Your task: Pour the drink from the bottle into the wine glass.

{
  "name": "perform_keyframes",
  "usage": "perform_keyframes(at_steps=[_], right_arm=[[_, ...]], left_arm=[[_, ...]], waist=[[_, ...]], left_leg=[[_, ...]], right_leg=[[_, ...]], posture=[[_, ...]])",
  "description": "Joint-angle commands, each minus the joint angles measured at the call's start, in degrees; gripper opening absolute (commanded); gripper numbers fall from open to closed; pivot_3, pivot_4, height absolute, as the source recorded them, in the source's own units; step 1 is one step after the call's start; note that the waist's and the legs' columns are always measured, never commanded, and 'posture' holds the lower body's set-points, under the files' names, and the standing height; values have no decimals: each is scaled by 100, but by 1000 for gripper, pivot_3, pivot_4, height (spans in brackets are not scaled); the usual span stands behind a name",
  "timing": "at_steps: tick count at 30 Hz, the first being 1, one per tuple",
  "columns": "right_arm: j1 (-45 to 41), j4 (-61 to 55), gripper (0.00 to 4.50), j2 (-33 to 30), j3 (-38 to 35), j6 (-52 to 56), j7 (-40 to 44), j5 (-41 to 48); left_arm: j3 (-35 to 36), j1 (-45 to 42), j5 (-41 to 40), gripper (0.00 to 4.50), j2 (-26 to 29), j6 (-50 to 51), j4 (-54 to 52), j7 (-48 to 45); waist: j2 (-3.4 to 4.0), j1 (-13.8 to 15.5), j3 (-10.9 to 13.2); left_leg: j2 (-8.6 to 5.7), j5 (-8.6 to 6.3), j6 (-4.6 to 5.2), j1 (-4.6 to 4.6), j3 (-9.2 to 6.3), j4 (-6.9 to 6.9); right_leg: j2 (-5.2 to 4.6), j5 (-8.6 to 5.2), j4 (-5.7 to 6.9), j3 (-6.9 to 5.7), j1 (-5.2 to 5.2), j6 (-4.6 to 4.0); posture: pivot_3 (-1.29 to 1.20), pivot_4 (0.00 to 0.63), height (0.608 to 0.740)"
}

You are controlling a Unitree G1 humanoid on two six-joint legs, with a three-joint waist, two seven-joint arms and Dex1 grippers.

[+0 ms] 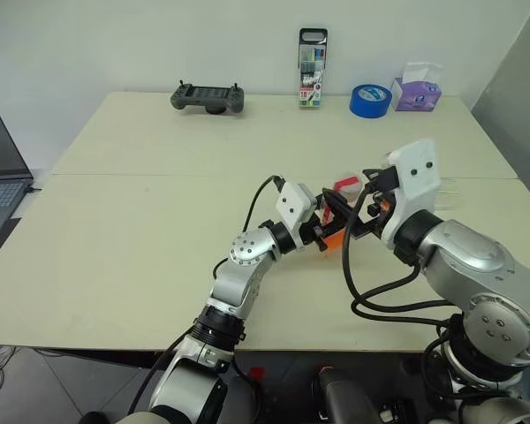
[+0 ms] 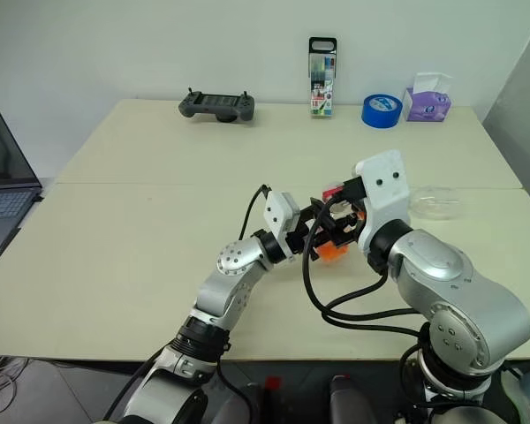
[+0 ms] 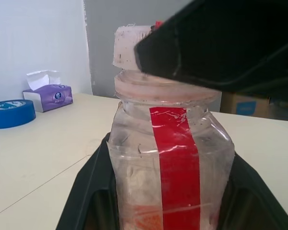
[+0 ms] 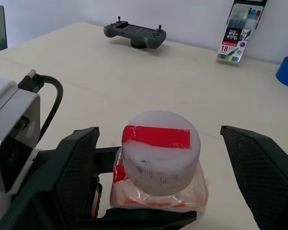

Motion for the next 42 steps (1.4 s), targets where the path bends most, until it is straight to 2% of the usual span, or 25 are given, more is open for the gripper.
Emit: perform_keyframes(at_steps=[1,2,5,10,11,16,22,29,32,34,38,42], right_arm=[[-99,-410,4296,64,-47,32,-131,-136],[-102,-407,4296,70,-44,32,-140,-156],[-121,-398,3702,94,-50,21,-136,-206],[-123,-424,2011,162,-114,68,-61,-210],[-117,-435,1856,165,-119,80,-40,-200],[-262,-462,1857,-63,-234,-142,426,76],[-406,-677,1856,-562,-1063,-302,1689,1323],[60,-554,1725,-1306,-1679,-533,2012,2105],[62,-303,1725,-1186,-2051,-909,1458,1899],[360,-65,1724,-1061,-2235,-1153,818,1344],[1794,565,1723,-792,-2213,-2022,-52,86],[3075,1599,1723,-55,-1654,-3495,73,-455]], left_arm=[[37,-100,-39,1778,-52,-146,-235,-11],[34,-91,-38,1778,-51,-147,-242,-10],[32,-83,-38,1778,-54,-145,-245,-6],[32,-68,-37,1777,-69,-135,-259,10],[31,-63,-37,1777,-75,-131,-267,15],[30,-50,-36,1776,-93,-101,-281,49],[131,-76,-57,1766,-80,94,-261,180],[103,-68,-76,1762,-61,158,-287,194],[113,-70,-82,1762,-48,167,-288,188],[132,-78,-75,1762,-42,156,-285,203],[205,-134,-64,1762,-42,113,-257,272],[265,-199,-56,1762,-51,152,-265,319]], waist=[[0,0,0],[0,0,0],[0,0,0],[0,0,0],[0,-1,0],[0,-1,0],[0,1,0],[1,-1,0],[0,8,0],[0,11,0],[-3,60,-2],[-1,52,-2]], left_leg=[[0,0,0,1,0,0],[0,0,0,0,0,0],[0,0,0,1,0,0],[1,0,0,1,-1,0],[0,0,0,0,-1,0],[0,0,0,0,-1,0],[-1,0,1,-1,1,-1],[4,-1,3,2,7,-2],[1,-1,3,0,13,0],[1,-1,3,1,14,1],[1,0,1,-5,13,-1],[-1,0,0,-4,29,-4]], right_leg=[[0,0,0,-1,0,0],[0,0,1,-1,0,0],[0,0,0,-1,0,0],[0,0,1,-2,0,0],[0,0,1,-2,0,0],[0,0,0,-1,0,0],[0,0,-2,-1,1,0],[9,-12,-1,-11,7,20],[5,-12,-2,-4,6,20],[4,-12,-2,-1,6,20],[3,-13,-9,-6,8,21],[-1,-13,-5,5,1,22]], posture=[[0,150,740],[0,150,740],[0,150,740],[0,150,740],[0,150,740],[0,150,740],[0,150,740],[0,150,740],[0,150,740],[0,150,740],[0,150,740],[0,150,740]])
